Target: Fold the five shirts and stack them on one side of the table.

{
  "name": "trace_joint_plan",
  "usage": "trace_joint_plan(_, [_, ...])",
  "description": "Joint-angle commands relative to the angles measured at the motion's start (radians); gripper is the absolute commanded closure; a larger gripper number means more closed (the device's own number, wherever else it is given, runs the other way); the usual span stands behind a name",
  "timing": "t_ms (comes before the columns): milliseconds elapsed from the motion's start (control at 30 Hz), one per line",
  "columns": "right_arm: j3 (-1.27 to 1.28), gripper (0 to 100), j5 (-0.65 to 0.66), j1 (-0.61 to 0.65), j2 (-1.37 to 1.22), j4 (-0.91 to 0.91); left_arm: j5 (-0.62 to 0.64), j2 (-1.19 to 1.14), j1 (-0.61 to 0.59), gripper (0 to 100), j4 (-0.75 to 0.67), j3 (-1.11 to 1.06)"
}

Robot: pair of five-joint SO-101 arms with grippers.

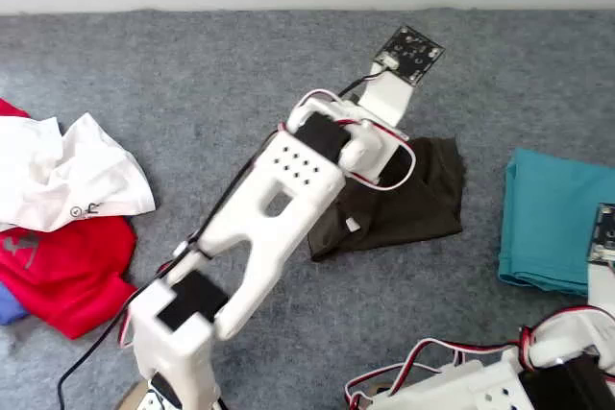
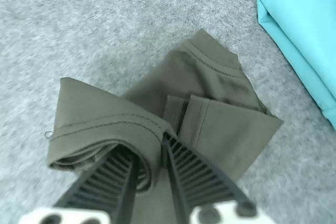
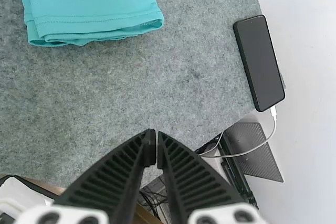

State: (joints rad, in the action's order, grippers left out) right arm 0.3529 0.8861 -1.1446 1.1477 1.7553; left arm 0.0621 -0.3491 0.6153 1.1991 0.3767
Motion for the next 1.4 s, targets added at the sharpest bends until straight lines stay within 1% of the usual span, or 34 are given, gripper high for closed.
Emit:
trace_joint_plan(0, [0.0,98.3,0.008,-0.01,0.01,0.033,0.006,-0.089,0.011,99,-0.003,0.182])
trace_joint_plan(367, [0.0,98.3,0.008,-0.01,0.01,0.035,0.002,-0.44,0.064,98,0.176,0.699])
trace_joint_plan(400, [0.0,98.3,0.008,-0.01,0.01,0.035,-0.006,-0.47,0.068,97,0.195,0.74])
trace_joint_plan(433, [0.0,98.3,0.008,-0.01,0.01,0.035,-0.025,-0.499,0.08,94,0.213,0.779])
trace_joint_plan(500, [0.0,98.3,0.008,-0.01,0.01,0.035,-0.057,-0.549,0.084,84,0.256,0.851])
trace_joint_plan(567, [0.0,98.3,0.008,-0.01,0.01,0.035,-0.029,-0.585,0.074,76,0.296,0.924])
trace_joint_plan(633, [0.002,98.3,0.008,-0.01,0.01,0.035,-0.014,-0.597,0.064,75,0.344,1.013])
trace_joint_plan(800, [0.046,98.3,0.008,-0.01,0.01,0.035,-0.035,-0.591,0.057,75,0.511,1.196])
trace_joint_plan(833, [0.046,98.3,0.008,-0.01,0.012,0.035,-0.035,-0.592,0.038,75,0.551,1.227])
trace_joint_plan(867, [0.044,98.3,0.008,-0.012,0.012,0.035,-0.034,-0.597,0.021,77,0.562,1.245])
trace_joint_plan(1000, [0.043,98.3,0.008,-0.008,0.012,0.035,-0.037,-0.598,-0.092,90,0.557,1.208])
trace_joint_plan(1100, [0.043,98.3,0.008,-0.008,0.012,0.035,-0.118,-0.606,-0.147,98,0.557,1.089])
trace_joint_plan(1133, [0.043,98.3,0.008,-0.008,0.012,0.035,-0.14,-0.611,-0.158,99,0.557,1.04])
trace_joint_plan(1233, [0.043,98.3,0.005,-0.007,0.012,0.035,-0.149,-0.615,-0.167,99,0.552,0.914])
trace_joint_plan(1367, [0.046,98.3,0.003,-0.007,0.012,0.035,-0.169,-0.617,-0.126,99,0.52,0.819])
